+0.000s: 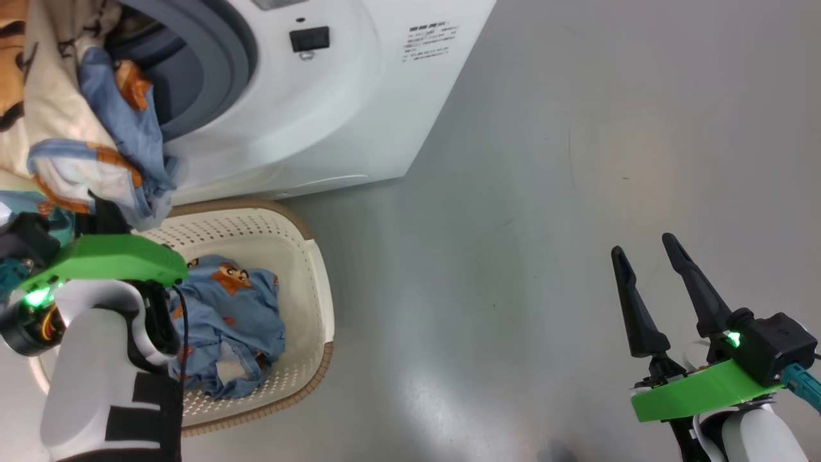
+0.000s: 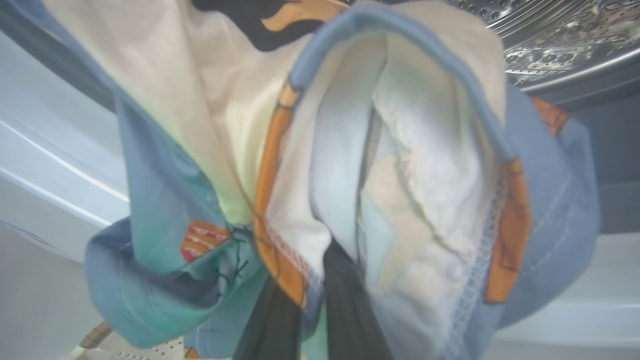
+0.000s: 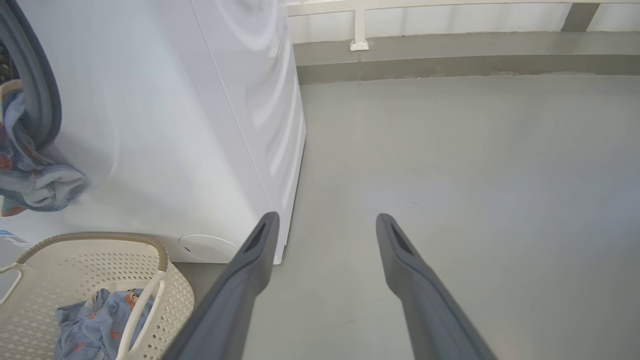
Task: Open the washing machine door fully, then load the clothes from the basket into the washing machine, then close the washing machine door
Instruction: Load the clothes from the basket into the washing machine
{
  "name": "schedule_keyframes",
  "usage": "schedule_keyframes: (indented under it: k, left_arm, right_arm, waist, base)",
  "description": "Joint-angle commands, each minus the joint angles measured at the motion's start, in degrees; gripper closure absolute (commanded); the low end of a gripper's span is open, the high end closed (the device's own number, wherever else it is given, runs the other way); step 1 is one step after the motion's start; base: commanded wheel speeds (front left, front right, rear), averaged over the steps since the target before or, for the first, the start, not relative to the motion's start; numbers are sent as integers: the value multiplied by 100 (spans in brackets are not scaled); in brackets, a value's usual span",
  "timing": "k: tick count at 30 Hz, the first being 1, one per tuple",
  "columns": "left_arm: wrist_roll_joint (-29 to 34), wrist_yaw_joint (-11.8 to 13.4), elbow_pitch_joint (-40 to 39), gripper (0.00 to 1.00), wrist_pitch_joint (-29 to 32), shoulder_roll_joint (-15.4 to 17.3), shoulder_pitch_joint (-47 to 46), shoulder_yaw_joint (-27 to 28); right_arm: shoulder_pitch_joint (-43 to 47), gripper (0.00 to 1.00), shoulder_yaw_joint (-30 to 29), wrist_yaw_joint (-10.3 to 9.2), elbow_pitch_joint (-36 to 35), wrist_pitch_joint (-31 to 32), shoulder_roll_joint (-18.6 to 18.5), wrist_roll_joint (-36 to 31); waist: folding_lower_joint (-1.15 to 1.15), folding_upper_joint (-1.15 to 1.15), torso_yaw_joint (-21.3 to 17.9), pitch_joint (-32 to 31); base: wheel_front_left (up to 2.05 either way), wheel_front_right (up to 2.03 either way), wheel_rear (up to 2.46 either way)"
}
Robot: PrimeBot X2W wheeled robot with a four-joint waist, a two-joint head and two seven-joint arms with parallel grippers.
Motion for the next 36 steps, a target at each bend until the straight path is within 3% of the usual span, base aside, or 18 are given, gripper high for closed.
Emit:
schedule_keyframes:
  k: [1, 11, 20, 28, 36]
  left_arm:
    - [-52, 50, -285, 100, -81, 199, 171, 83]
    - [-255, 133, -988, 100, -81, 199, 527, -333]
    - [-155, 213, -1289, 100, -18, 320, 290, -428]
    - [-61, 264, -1047, 100, 159, 643, -321, -414]
    - [57, 294, -169, 100, 213, 1103, -1384, -369]
  right_arm:
    - [69, 0, 98, 8, -97, -27, -40, 33]
    - [108, 0, 151, 8, -68, -27, 5, 43]
    - [120, 0, 229, 8, -35, -27, 81, 69]
    - [127, 0, 296, 8, 6, -27, 146, 109]
    - [142, 0, 403, 8, 53, -27, 183, 135]
  waist:
    - [0, 0, 35, -41]
    - [0, 0, 70, -190]
    - [0, 0, -58, -260]
    - [0, 0, -250, -253]
    - [0, 0, -549, -212]
  base:
    - [0, 0, 0]
    - [0, 0, 0]
    - [0, 0, 0]
    - [0, 0, 0]
    - [0, 0, 0]
